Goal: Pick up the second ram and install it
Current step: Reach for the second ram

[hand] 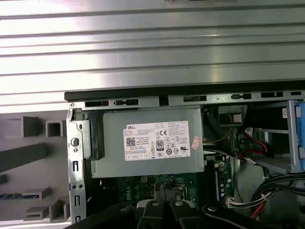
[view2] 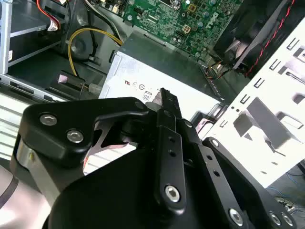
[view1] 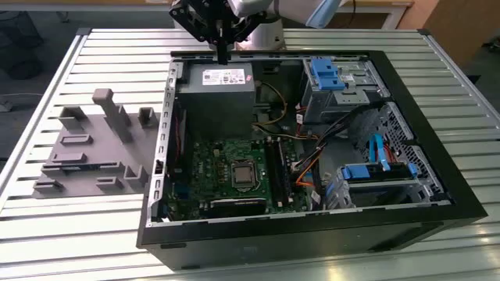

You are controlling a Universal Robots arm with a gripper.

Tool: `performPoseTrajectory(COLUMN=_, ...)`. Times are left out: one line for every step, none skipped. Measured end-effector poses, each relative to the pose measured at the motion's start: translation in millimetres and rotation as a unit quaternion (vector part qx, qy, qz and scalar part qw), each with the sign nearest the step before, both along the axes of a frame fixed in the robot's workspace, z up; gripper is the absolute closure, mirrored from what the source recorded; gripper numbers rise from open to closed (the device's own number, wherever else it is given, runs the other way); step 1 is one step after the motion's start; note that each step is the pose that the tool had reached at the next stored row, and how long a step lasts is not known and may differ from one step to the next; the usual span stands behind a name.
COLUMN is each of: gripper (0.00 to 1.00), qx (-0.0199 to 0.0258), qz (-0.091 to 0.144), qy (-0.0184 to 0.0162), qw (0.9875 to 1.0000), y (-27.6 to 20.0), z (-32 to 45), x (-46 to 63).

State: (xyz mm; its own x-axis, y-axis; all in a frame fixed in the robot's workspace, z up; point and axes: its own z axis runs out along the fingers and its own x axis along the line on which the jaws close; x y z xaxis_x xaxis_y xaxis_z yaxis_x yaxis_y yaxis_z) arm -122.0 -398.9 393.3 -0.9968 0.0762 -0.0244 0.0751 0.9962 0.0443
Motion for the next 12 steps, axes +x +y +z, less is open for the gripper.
performPoseTrajectory(gripper=0.89, qx=0.0000, qz=0.000, qy=0.0000, qw=1.0000, y=0.0, z=0.0, x=0.0)
performPoseTrajectory(gripper=0.89, qx=0.0000, qz=0.000, qy=0.0000, qw=1.0000, y=0.0, z=0.0, x=0.0)
performPoseTrajectory(gripper=0.89, qx=0.0000, qz=0.000, qy=0.0000, qw=1.0000, y=0.0, z=0.0, x=0.0)
performPoseTrajectory(gripper=0.89, qx=0.0000, qz=0.000, qy=0.0000, qw=1.0000, y=0.0, z=0.0, x=0.0)
performPoseTrajectory(gripper=0.89, qx=0.0000, qz=0.000, qy=0.0000, qw=1.0000, y=0.0, z=0.0, x=-0.2)
performPoseTrajectory(gripper=0.89, qx=0.0000, qz=0.000, qy=0.0000, qw=1.0000, y=0.0, z=0.0, x=-0.5)
performPoseTrajectory(gripper=0.89, qx=0.0000, qz=0.000, qy=0.0000, qw=1.0000, y=0.0, z=0.0, x=-0.7)
performPoseTrajectory(gripper=0.89, qx=0.0000, qz=0.000, qy=0.0000, qw=1.0000, y=0.0, z=0.0, x=-1.0)
performPoseTrajectory(gripper=0.89, qx=0.0000, qz=0.000, qy=0.0000, qw=1.0000, y=0.0, z=0.0, x=-1.3)
performPoseTrajectory(gripper=0.89, qx=0.0000, qz=0.000, qy=0.0000, qw=1.0000, y=0.0, z=0.0, x=-1.6)
performPoseTrajectory(gripper=0.89, qx=0.0000, qz=0.000, qy=0.0000, qw=1.0000, y=0.0, z=0.0, x=-2.0)
performPoseTrajectory(gripper=0.89, qx=0.0000, qz=0.000, qy=0.0000, qw=1.0000, y=0.0, z=0.0, x=-2.4)
